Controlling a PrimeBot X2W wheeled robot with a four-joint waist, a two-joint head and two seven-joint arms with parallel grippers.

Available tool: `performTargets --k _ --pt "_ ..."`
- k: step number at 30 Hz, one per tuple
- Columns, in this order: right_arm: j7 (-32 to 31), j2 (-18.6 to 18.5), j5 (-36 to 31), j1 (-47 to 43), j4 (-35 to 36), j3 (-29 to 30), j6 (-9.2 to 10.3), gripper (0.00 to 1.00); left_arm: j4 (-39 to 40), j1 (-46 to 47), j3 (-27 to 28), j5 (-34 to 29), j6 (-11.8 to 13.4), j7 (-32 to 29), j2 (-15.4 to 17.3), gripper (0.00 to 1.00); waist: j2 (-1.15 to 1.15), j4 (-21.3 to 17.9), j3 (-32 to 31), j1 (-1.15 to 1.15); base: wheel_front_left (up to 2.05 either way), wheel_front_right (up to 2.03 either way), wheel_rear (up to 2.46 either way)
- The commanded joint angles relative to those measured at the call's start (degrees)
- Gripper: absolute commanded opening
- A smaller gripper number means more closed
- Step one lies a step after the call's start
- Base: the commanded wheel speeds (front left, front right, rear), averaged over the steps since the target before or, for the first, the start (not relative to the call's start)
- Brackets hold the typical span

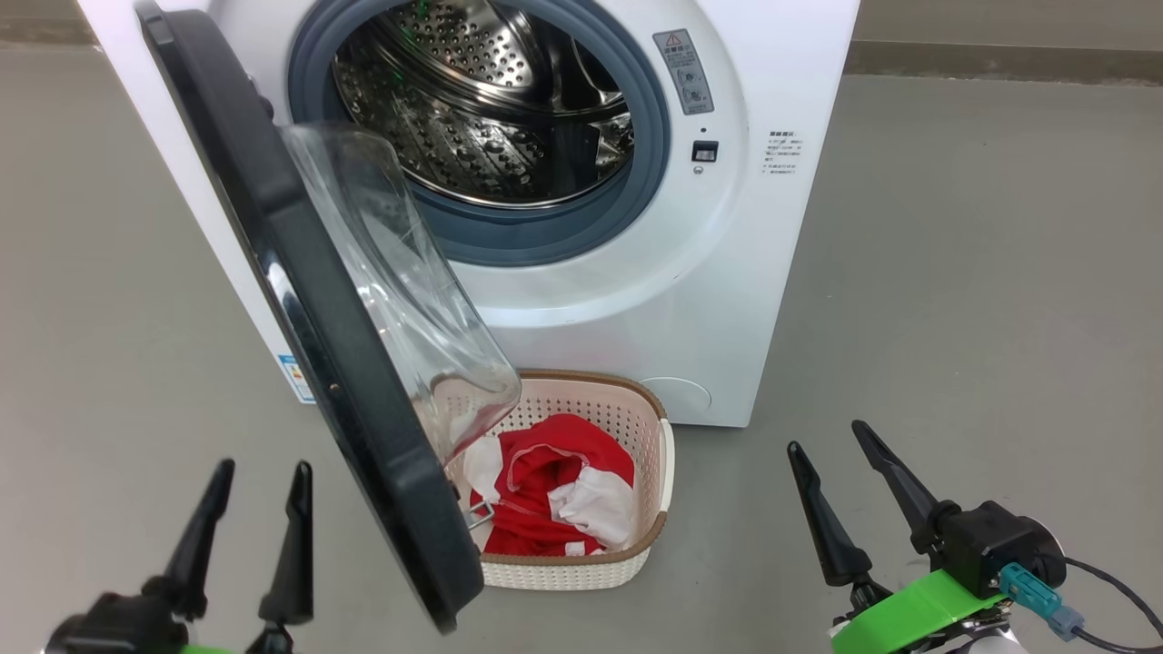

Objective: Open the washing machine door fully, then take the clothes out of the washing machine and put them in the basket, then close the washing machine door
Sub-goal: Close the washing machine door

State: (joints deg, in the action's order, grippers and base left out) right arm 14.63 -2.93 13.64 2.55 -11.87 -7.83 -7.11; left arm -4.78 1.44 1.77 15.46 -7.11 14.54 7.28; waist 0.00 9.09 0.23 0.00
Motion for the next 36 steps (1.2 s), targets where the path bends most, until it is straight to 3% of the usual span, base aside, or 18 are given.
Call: performTargets --k 1,16,36 --pt "0.4 0.0 0.5 1.7 1.6 -1.2 -0.37 1.0 1.6 0.5 2.3 -0.9 -0.4 0.4 0.5 1.0 0.0 0.0 0.0 0.0 0.0 0.0 0.0" --pt "0.4 0.0 0.7 1.6 1.4 -1.5 -0.37 1.0 0.2 -3.5 2.3 -5.2 -0.4 0.5 -1.4 1.0 0.0 -0.4 -0.5 0.0 0.0 0.0 0.0" --pt "0.4 0.0 0.8 1.2 1.4 -1.5 -0.37 1.0 -2.3 -4.7 3.3 -7.3 -0.4 0.5 -1.5 1.0 0.0 -0.2 -1.0 0.0 0.0 0.0 0.0"
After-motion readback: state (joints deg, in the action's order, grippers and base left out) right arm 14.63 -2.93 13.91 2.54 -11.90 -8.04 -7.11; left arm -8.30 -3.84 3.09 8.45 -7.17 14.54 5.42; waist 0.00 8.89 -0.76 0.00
